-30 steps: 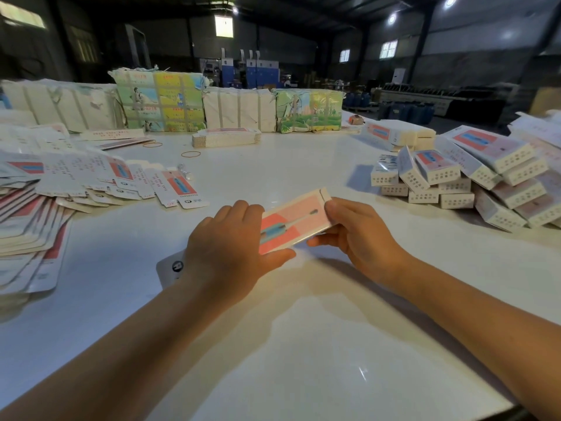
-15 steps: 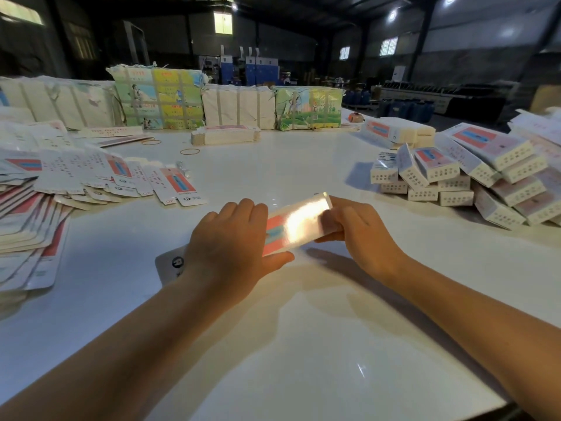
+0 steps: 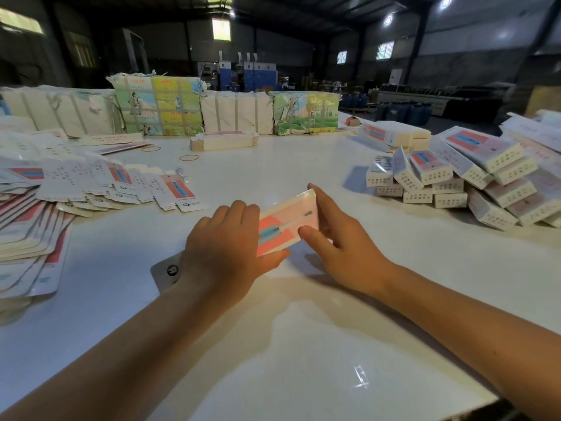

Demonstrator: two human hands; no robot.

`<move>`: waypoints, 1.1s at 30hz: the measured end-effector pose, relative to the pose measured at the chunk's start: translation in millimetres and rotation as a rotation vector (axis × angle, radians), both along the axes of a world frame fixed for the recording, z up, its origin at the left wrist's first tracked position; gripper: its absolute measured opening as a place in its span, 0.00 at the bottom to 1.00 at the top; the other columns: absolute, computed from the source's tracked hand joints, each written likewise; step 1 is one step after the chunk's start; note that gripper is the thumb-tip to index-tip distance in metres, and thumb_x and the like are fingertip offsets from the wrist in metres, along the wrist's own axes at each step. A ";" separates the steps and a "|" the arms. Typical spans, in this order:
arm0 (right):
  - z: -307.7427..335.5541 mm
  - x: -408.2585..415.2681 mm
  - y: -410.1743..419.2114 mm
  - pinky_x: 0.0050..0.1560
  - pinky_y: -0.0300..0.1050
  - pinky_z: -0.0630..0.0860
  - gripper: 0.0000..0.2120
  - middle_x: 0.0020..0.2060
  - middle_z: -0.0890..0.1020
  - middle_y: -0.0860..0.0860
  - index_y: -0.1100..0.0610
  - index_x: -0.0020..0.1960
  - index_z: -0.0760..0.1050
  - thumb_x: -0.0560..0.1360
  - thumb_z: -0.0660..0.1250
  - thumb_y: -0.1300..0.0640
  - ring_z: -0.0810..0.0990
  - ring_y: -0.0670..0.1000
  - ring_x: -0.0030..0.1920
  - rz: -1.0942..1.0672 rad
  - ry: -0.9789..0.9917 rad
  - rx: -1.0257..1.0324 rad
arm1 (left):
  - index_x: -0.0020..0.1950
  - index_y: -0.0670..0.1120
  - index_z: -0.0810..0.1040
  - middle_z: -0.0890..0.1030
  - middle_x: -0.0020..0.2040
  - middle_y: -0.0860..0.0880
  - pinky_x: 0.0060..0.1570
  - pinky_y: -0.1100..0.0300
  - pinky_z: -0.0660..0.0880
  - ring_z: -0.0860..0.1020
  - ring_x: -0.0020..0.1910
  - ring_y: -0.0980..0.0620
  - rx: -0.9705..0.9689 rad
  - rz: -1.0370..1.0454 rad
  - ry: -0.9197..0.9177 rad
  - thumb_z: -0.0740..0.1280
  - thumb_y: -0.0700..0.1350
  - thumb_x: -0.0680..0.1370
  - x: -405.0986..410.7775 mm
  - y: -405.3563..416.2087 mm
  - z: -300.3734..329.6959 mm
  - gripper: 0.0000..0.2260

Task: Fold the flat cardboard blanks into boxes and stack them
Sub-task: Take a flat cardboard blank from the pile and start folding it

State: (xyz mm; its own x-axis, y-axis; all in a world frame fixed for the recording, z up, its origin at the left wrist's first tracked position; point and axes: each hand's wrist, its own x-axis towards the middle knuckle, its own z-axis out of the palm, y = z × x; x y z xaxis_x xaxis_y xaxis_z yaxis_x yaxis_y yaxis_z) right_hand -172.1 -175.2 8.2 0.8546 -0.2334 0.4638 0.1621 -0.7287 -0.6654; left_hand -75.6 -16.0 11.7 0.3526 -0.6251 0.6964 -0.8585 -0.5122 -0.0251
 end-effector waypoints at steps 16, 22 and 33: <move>0.2 4.4 -14.9 0.73 0.45 0.60 0.37 0.77 0.49 0.50 0.51 0.75 0.42 0.77 0.64 0.52 0.54 0.50 0.76 0.083 -0.085 -0.174 | 0.47 0.38 0.79 0.78 0.36 0.43 0.24 0.56 0.72 0.77 0.30 0.43 0.039 -0.045 -0.037 0.65 0.65 0.71 11.1 7.0 3.4 0.28; -5.3 5.5 -24.7 0.56 0.55 0.74 0.29 0.66 0.71 0.60 0.58 0.73 0.65 0.74 0.69 0.56 0.72 0.60 0.62 0.010 -0.073 -0.711 | 0.54 0.37 0.80 0.82 0.47 0.39 0.38 0.44 0.77 0.80 0.41 0.38 0.109 -0.016 -0.189 0.77 0.57 0.63 18.9 5.8 -7.5 0.29; 88.0 -13.7 -143.9 0.46 0.46 0.72 0.16 0.50 0.77 0.58 0.58 0.60 0.77 0.75 0.66 0.52 0.75 0.54 0.47 -0.673 -0.357 -0.217 | 0.48 0.54 0.70 0.69 0.42 0.56 0.23 0.53 0.76 0.68 0.38 0.56 0.084 -0.451 0.028 0.56 0.61 0.74 22.2 -15.7 -33.5 0.12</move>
State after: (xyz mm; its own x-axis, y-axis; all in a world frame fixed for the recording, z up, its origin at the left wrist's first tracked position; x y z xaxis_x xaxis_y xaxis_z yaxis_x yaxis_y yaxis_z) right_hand -185.7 -319.1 96.2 0.3527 -0.5202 0.7778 -0.1821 -0.8535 -0.4882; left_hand -53.4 -31.7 -21.9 0.0506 -0.7742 0.6310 -0.9961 -0.0848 -0.0242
